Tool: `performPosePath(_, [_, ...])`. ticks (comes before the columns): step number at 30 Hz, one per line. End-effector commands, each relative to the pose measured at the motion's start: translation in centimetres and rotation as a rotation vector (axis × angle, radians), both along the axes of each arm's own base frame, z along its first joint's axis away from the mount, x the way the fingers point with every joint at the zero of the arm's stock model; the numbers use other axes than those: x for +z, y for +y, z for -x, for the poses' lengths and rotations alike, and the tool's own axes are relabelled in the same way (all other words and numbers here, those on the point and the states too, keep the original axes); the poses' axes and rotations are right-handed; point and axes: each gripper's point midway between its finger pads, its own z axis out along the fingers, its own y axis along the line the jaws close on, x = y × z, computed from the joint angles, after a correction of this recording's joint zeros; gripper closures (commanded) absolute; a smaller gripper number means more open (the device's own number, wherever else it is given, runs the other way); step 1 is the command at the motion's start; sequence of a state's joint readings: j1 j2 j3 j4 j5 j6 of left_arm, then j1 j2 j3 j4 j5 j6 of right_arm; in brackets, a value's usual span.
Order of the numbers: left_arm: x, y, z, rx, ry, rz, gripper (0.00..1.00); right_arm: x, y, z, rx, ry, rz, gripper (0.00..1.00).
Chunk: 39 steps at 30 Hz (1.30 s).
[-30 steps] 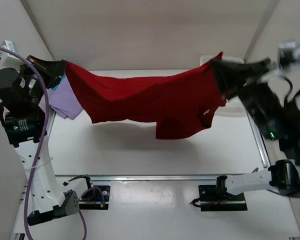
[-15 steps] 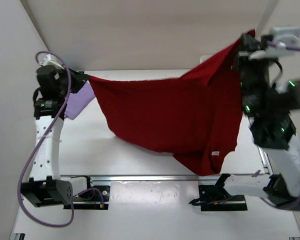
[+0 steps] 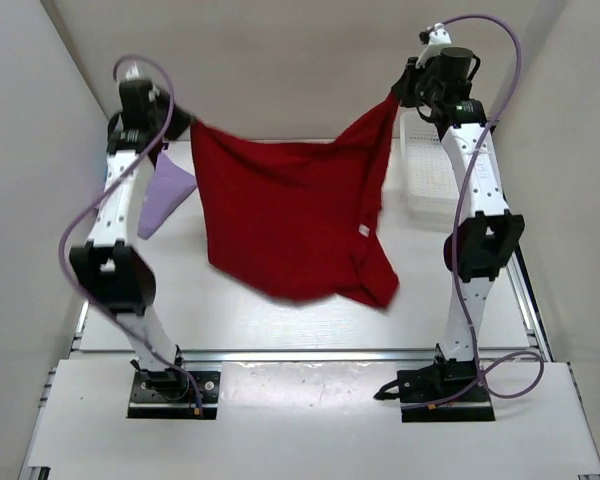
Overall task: Fold and stack the t-shirts
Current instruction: Flatten out the tshirt
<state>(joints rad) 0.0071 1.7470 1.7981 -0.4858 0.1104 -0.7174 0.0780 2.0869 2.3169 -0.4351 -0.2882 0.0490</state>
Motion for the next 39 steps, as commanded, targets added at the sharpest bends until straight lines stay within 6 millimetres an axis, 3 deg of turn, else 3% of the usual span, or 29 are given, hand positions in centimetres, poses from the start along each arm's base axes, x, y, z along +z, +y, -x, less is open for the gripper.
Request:
performPosePath(1, [9.8,-0.2,-1.7,0.004,-0.191,-0.005,1.0,15.2,-1.4,3.9,0.074,-0.321,-0.188,1.0])
performPosePath(2, [12.5,-0.5,-1.9,-0.007,-0.253,0.01,1.0,18.9,-2.9,5.1,0.074,-0.425,-0.213,1.0])
performPosePath(5, [18.6,3.4,0.0,0.056,-0.406,0.049,1.0,26.3,-4.4,10.0,0.116,-0.612,-0.277,1.0])
performPosePath(6, [17.9,3.9,-0.2,0.064,-0.415,0.072,1.0,28.2,-5.4,11.7,0.116,-0.659,-0.277,1.0])
performPosePath(7, [18.0,5.0,0.9,0.089,-0.425,0.081,1.0,30.0,-4.6,13.7,0.172,-0.718,-0.269,1.0])
performPosePath(8, [20.0,6.3,2.3,0.119,-0.486,0.074,1.0,30.7,-5.1,14.8,0.2,-0.741,-0.267,1.0])
performPosePath(10, [19.6,7.7,3.4,0.155,-0.476,0.053,1.0,31.4,-5.5,17.0,0.233,-0.739,-0.252,1.0])
performPosePath(11, [19.8,8.5,4.0,0.181,-0.482,0.048,1.0,30.7,-5.5,17.2,0.247,-0.717,-0.23,1.0])
performPosePath(13, [19.8,9.8,5.0,0.213,-0.483,0.035,1.0,28.8,-5.8,16.7,0.251,-0.654,-0.222,1.0])
performPosePath(14, [20.2,10.2,5.7,0.223,-0.495,0.031,1.0,26.0,-6.3,15.0,0.24,-0.57,-0.228,1.0])
performPosePath(15, [20.0,10.4,6.3,0.237,-0.497,0.022,1.0,24.3,-6.7,14.8,0.23,-0.522,-0.21,1.0])
performPosePath(16, [18.3,10.6,6.1,0.243,-0.463,0.007,1.0,22.3,-6.9,14.2,0.214,-0.476,-0.191,1.0])
performPosePath(18, [17.7,10.8,7.4,0.268,-0.461,-0.015,1.0,18.0,-7.3,13.6,0.181,-0.375,-0.175,1.0])
performPosePath(19, [15.4,10.8,7.1,0.265,-0.423,-0.016,1.0,15.4,-7.4,13.7,0.17,-0.331,-0.165,1.0])
performPosePath(20, [13.0,10.4,7.6,0.257,-0.381,-0.033,1.0,15.0,-7.3,14.7,0.157,-0.328,-0.146,1.0])
performPosePath(21, [13.3,9.5,9.1,0.262,-0.402,-0.041,1.0,11.7,-7.3,14.1,0.133,-0.27,-0.124,1.0])
performPosePath(22, [9.7,9.6,9.1,0.276,-0.346,-0.069,1.0,9.5,-7.3,14.8,0.121,-0.241,-0.089,1.0])
performPosePath(23, [7.1,8.8,10.6,0.261,-0.308,-0.09,1.0,9.7,-7.3,16.4,0.094,-0.252,-0.066,1.0])
performPosePath(24, [7.2,8.9,12.4,0.287,-0.333,-0.108,1.0,5.9,-7.3,16.2,0.074,-0.187,-0.036,1.0])
performPosePath(25, [3.9,8.9,13.8,0.3,-0.298,-0.105,1.0,4.1,-6.7,17.8,0.073,-0.17,-0.014,1.0])
performPosePath(26, [-1.0,9.1,14.6,0.306,-0.217,-0.103,1.0,2.3,-6.1,19.1,0.077,-0.14,-0.018,1.0])
performPosePath(27, [-4.0,9.7,16.2,0.335,-0.169,-0.104,1.0,1.1,-5.6,19.9,0.085,-0.108,-0.02,1.0])
performPosePath(28, [-4.5,9.6,17.3,0.336,-0.176,-0.088,1.0,-1.1,-4.6,21.0,0.075,-0.057,-0.02,1.0])
performPosePath(29, [-8.3,9.4,18.2,0.327,-0.103,-0.066,1.0,-3.0,-2.9,22.6,0.093,-0.017,-0.024,1.0])
performPosePath(30, [-10.4,9.3,19.4,0.326,-0.067,-0.061,1.0,-3.9,-2.7,23.7,0.06,0.0,-0.012,1.0])
performPosePath(32, [-13.3,8.9,20.9,0.316,0.003,-0.061,1.0,-11.2,0.3,27.3,0.059,0.195,-0.025,1.0])
performPosePath(35, [-16.1,7.9,22.7,0.275,0.062,-0.031,1.0,-17.7,0.3,31.9,-0.049,0.371,-0.037,1.0])
performPosePath(38, [-18.6,7.5,24.3,0.256,0.129,-0.007,1.0,-20.8,0.2,37.0,-0.071,0.482,-0.093,1.0])
performPosePath(39, [-19.1,7.5,24.7,0.251,0.15,-0.013,1.0,-20.6,0.0,38.1,-0.084,0.478,-0.119,1.0])
